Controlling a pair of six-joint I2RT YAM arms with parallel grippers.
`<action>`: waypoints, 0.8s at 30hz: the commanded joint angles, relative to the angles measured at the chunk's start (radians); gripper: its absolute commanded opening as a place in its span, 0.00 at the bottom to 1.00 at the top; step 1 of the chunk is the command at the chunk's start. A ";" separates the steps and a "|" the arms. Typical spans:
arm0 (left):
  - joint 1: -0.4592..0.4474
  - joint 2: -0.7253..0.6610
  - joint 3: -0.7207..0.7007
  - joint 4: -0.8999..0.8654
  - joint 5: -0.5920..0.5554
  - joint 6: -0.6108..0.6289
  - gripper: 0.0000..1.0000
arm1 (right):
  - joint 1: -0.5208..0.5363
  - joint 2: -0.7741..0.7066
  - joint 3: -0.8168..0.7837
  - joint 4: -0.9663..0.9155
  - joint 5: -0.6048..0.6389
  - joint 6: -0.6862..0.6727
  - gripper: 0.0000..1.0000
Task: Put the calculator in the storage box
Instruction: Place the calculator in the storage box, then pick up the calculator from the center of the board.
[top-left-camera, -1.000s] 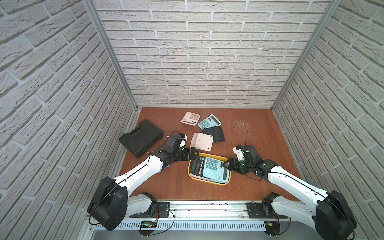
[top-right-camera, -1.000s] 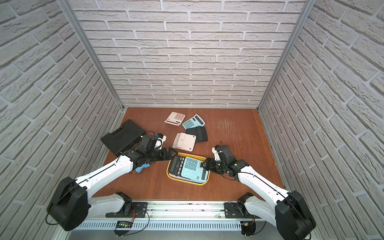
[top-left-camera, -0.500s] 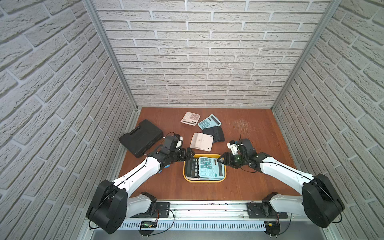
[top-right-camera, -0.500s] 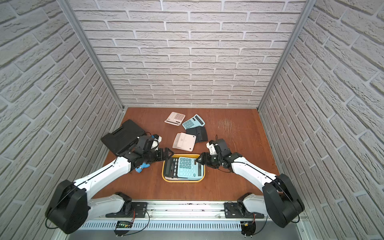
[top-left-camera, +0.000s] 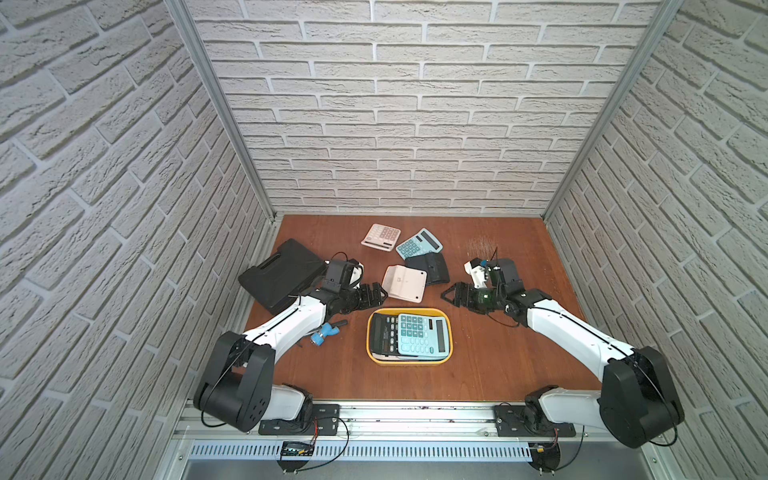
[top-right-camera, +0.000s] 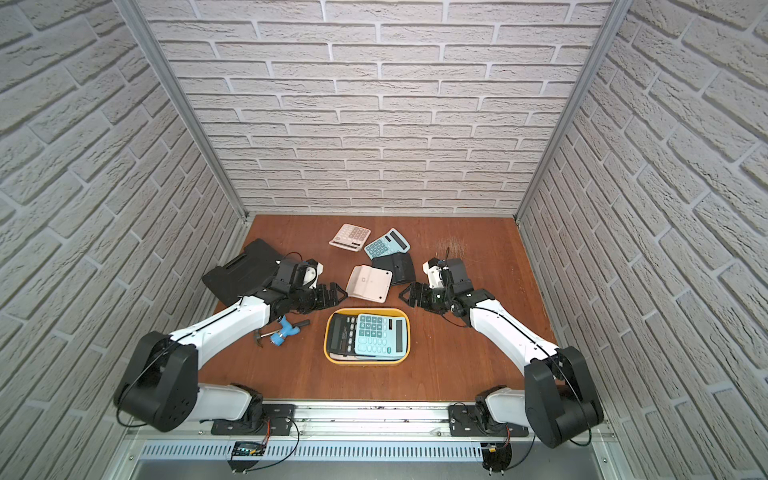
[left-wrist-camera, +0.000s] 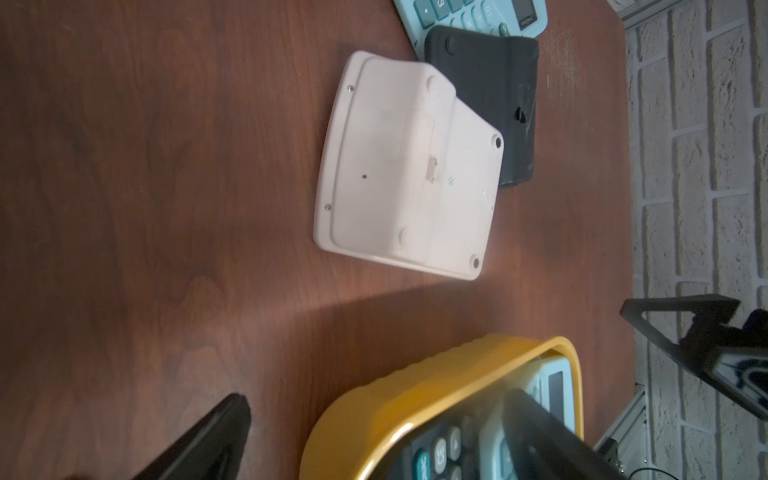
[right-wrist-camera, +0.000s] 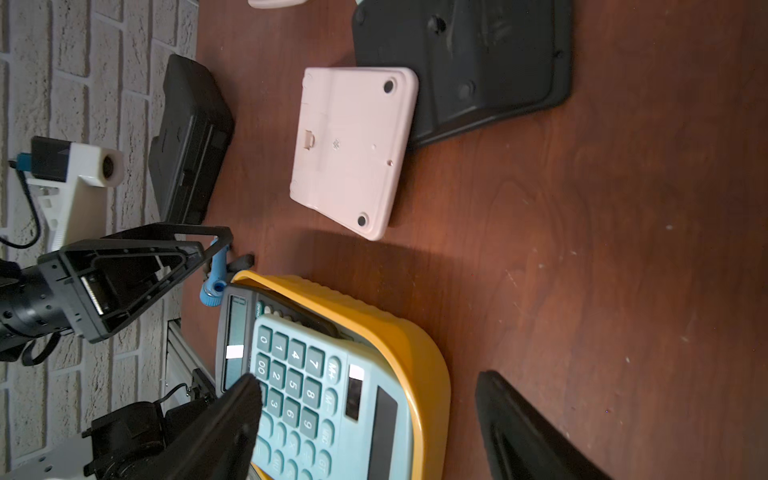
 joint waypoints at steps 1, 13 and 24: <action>0.021 0.070 0.060 0.074 0.064 0.009 0.98 | -0.005 0.073 0.034 0.088 -0.068 -0.016 0.85; 0.067 0.311 0.150 0.165 0.165 -0.006 0.98 | 0.008 0.315 0.089 0.318 -0.194 0.092 0.78; 0.056 0.419 0.181 0.213 0.203 -0.023 0.98 | 0.047 0.472 0.162 0.381 -0.206 0.131 0.71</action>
